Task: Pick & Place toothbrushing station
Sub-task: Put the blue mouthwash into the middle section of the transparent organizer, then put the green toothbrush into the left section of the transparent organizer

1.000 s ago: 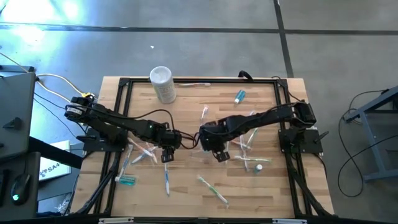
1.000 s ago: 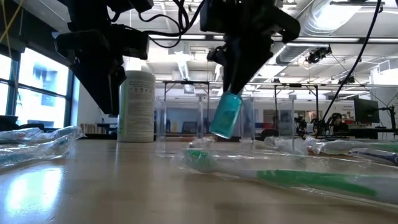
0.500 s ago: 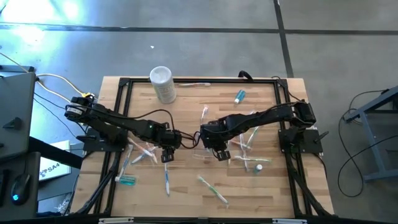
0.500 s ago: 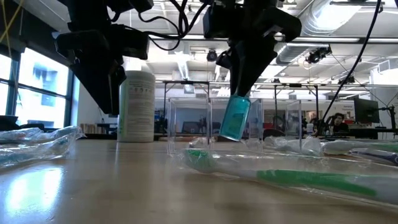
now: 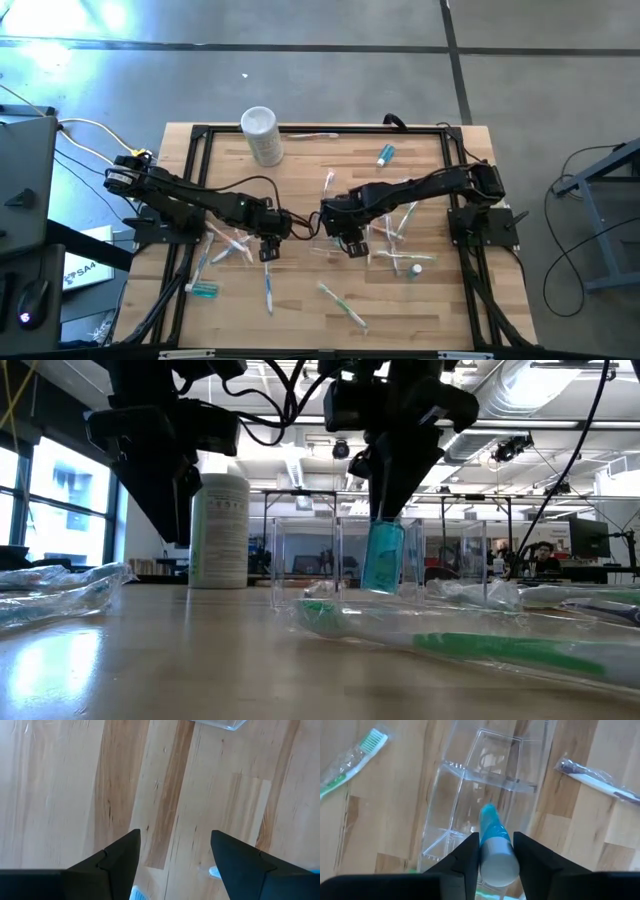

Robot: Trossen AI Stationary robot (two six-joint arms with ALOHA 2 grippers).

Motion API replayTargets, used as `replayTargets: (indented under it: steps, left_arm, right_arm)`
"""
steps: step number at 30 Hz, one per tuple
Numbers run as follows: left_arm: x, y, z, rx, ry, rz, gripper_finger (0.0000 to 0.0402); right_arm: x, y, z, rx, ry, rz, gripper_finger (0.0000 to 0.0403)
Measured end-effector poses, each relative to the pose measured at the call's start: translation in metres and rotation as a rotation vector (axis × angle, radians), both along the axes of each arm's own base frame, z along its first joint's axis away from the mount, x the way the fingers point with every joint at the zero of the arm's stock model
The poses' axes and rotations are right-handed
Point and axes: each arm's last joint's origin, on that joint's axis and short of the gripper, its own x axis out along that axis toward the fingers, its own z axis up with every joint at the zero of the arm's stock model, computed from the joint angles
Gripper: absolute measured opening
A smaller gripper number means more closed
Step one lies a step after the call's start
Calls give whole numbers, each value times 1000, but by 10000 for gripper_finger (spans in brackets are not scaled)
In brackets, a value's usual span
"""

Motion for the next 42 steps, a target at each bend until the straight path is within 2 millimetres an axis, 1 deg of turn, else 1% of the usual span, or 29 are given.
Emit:
replayTargets:
  steps: [3,14,18,20,23,29,33,36,42]
  left_arm:
    - [0,0,0,-1,0,0,234]
    - [0,0,0,-3,0,-1,234]
    - [0,0,0,-3,0,-2,234]
    - [0,0,0,-2,0,-3,234]
    - [1,0,0,-3,-6,-4,234]
    - [0,0,0,-11,-1,-3,234]
    - [0,0,0,-11,3,-1,234]
    - [0,0,0,-17,4,14,234]
    - [-1,0,0,-17,8,16,234]
  right_arm:
    - [0,0,0,4,1,-10,107]
    - [0,0,0,-1,2,-29,165]
    - [1,-1,1,-46,-13,-43,183]
    - [-1,1,5,-84,-27,-48,192]
    - [-3,3,16,-133,-49,-65,201]
    - [-11,9,39,-172,-78,-115,201]
    - [-22,12,53,-164,-42,-149,200]
    - [-37,13,62,-157,19,-184,200]
    - [-67,9,68,-173,234,-364,200]
